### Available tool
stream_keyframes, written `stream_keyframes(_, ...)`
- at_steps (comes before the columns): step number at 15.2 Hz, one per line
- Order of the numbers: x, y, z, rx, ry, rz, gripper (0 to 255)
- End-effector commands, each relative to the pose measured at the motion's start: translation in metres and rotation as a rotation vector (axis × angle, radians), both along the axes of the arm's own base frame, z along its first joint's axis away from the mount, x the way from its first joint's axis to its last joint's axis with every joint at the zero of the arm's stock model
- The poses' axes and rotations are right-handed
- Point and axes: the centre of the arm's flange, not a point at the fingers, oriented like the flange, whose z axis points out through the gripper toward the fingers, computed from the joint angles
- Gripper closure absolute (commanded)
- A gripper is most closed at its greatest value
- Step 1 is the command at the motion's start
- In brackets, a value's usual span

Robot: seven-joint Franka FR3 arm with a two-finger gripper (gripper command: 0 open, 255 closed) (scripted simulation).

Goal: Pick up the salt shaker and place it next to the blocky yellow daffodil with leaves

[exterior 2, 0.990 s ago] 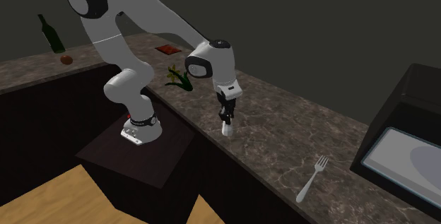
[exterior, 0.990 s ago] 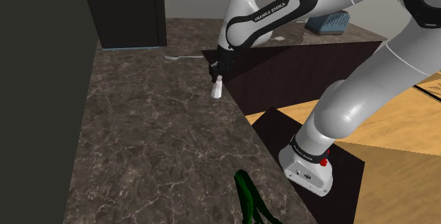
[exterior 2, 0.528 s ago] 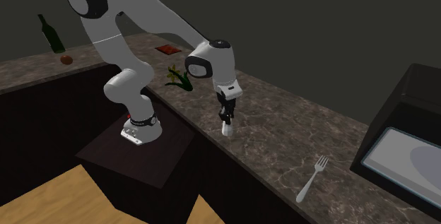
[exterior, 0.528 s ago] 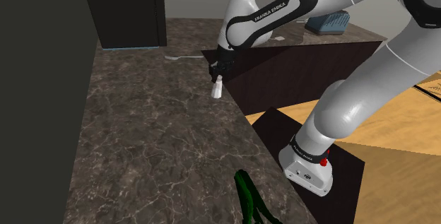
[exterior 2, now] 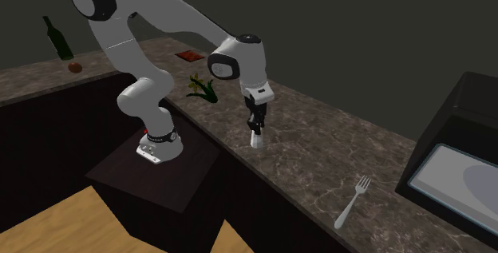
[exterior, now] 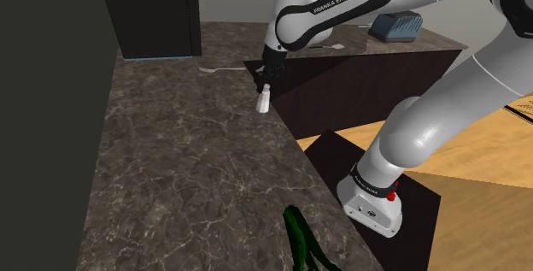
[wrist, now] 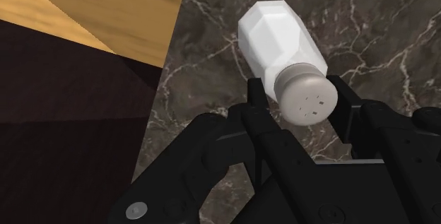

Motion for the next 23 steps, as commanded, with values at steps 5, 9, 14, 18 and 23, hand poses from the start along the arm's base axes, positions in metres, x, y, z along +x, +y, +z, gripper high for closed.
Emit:
stream_keyframes(5, 0.000, 0.000, 0.032, 0.000, 0.000, 0.000, 255)
stream_keyframes(9, 0.000, 0.000, 0.053, 0.000, 0.000, 0.000, 255)
stream_keyframes(14, 0.000, 0.000, 0.080, 0.000, 0.000, 0.000, 255)
stream_keyframes(18, 0.000, 0.000, 0.101, 0.000, 0.000, 0.000, 255)
stream_keyframes(23, 0.000, 0.000, 0.127, 0.000, 0.000, 0.000, 255)
